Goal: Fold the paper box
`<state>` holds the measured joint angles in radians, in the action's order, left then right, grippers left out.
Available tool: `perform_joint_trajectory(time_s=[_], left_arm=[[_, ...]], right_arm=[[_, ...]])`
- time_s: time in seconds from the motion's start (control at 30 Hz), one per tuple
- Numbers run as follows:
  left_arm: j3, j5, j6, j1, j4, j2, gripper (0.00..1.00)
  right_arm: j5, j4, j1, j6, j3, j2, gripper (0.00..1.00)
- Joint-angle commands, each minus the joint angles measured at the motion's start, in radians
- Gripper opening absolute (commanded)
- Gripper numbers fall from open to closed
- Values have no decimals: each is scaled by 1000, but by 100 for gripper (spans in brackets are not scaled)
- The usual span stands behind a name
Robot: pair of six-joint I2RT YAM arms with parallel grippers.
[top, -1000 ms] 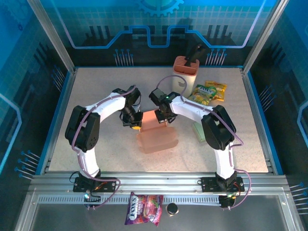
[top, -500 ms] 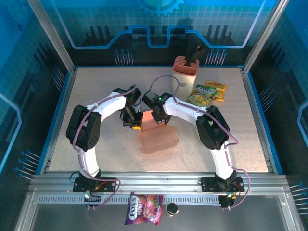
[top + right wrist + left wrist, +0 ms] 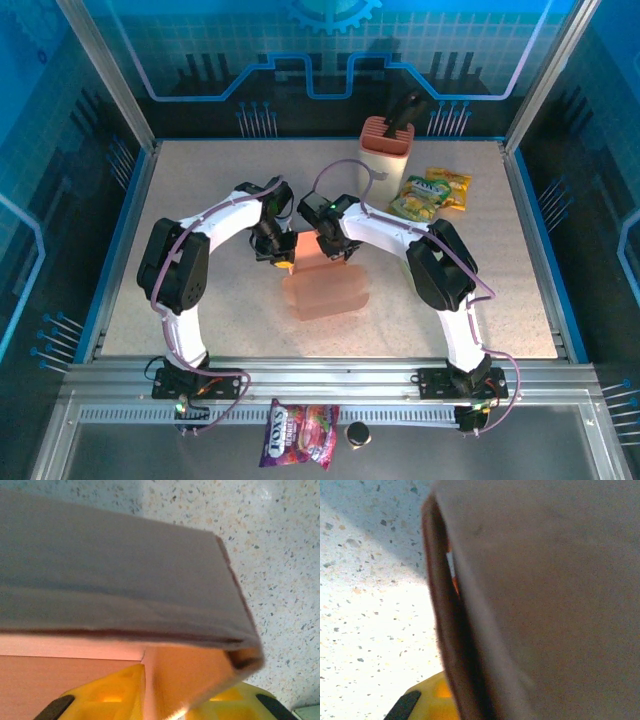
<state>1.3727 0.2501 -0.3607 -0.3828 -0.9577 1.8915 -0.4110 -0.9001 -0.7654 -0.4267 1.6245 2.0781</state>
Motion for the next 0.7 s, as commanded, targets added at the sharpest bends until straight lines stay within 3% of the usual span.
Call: perform_joint_trajectory(time_s=[0.0, 0.13, 0.33, 0.53, 0.67], left_arm=[[35, 6, 11, -8, 11, 0, 0], [34, 5, 10, -9, 10, 1, 0], [37, 5, 9, -13, 8, 1, 0], [34, 5, 8, -15, 8, -1, 0], [34, 5, 8, -16, 8, -3, 0]], right_arm=[[23, -14, -8, -6, -28, 0, 26], [4, -27, -7, -12, -22, 8, 12], [-86, -83, -23, -14, 18, 35, 0], [-78, -92, -34, -16, 25, 38, 1], [-28, -63, -21, -10, 13, 9, 23]])
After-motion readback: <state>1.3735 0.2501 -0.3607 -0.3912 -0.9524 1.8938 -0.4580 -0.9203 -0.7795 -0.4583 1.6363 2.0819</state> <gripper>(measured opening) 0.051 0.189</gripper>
